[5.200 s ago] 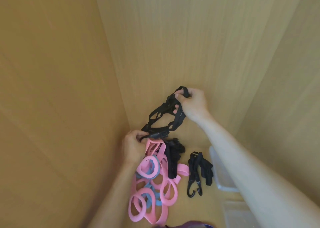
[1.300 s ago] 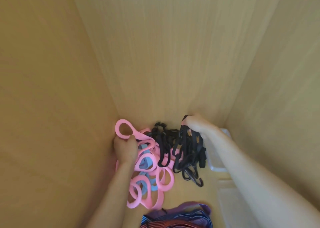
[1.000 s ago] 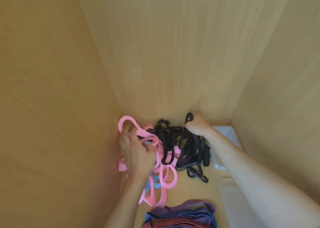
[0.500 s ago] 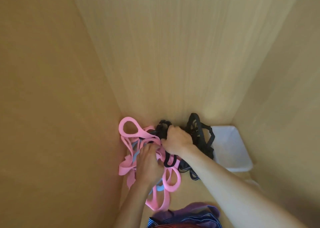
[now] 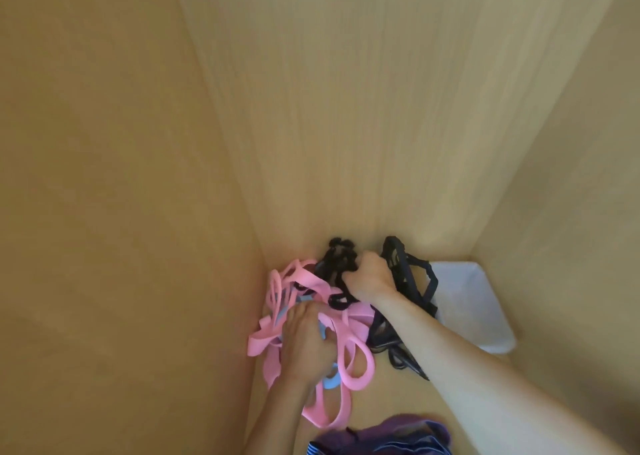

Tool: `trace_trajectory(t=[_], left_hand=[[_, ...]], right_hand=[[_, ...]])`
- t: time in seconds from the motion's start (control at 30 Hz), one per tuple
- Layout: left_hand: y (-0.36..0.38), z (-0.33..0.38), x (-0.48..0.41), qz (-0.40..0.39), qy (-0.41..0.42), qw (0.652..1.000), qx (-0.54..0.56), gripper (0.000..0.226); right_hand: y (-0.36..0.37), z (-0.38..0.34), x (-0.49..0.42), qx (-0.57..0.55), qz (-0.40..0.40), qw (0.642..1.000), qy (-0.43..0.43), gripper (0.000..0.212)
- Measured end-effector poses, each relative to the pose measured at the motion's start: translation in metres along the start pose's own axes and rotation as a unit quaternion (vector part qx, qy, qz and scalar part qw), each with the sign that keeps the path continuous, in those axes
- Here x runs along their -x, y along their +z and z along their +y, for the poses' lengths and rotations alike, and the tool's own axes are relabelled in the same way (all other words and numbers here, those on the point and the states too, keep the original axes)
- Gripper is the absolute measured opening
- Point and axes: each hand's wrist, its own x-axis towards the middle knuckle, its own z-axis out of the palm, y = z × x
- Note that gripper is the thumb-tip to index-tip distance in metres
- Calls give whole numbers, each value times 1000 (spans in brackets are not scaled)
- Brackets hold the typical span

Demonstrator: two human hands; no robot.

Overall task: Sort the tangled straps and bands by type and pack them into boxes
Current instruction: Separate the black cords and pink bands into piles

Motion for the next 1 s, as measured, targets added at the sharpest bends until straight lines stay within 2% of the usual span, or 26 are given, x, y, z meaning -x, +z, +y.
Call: trace_trajectory(t=[0.1,0.23,0.37,0.63,0.73,0.8,0.83,0.87,0.9,0.93,1.0], left_hand=[[0,4,-3,-9,-26,1000,-12,31],[-3,10,-6,26,-42,999,6,23],[-5,12,-9,25,-64,998,-4,26],[-6,23,-11,33,-37,999,18,22],[-7,37,-15,-20,-57,994,91,28],[-9,53,-18,-73,-118,961,237,24],[-11,63,-19,-93,-151,924,340,21],[-14,73,-19,-116,-176,871,443,23],[-15,81,-19,-140,-188,823,518,32],[-17,87,-20,-163,-190,789,561,41],[-18,95,-21,-204,-183,768,579,45]], right_hand=[[-32,-12,5,-53,38,998,-20,22],[-65,-26,19,-129,41,990,-44,13],[-108,-46,36,-221,63,970,-77,9],[-198,-72,76,-224,29,958,-177,16],[-214,-70,87,-219,7,956,-193,12],[-215,-64,91,-227,-14,955,-193,7],[-212,-60,91,-232,-25,955,-185,9],[-208,-55,90,-237,-38,955,-172,11],[-203,-48,88,-244,-54,956,-154,11],[-196,-41,85,-251,-70,957,-131,10],[-178,-25,78,-255,-90,959,-89,17]])
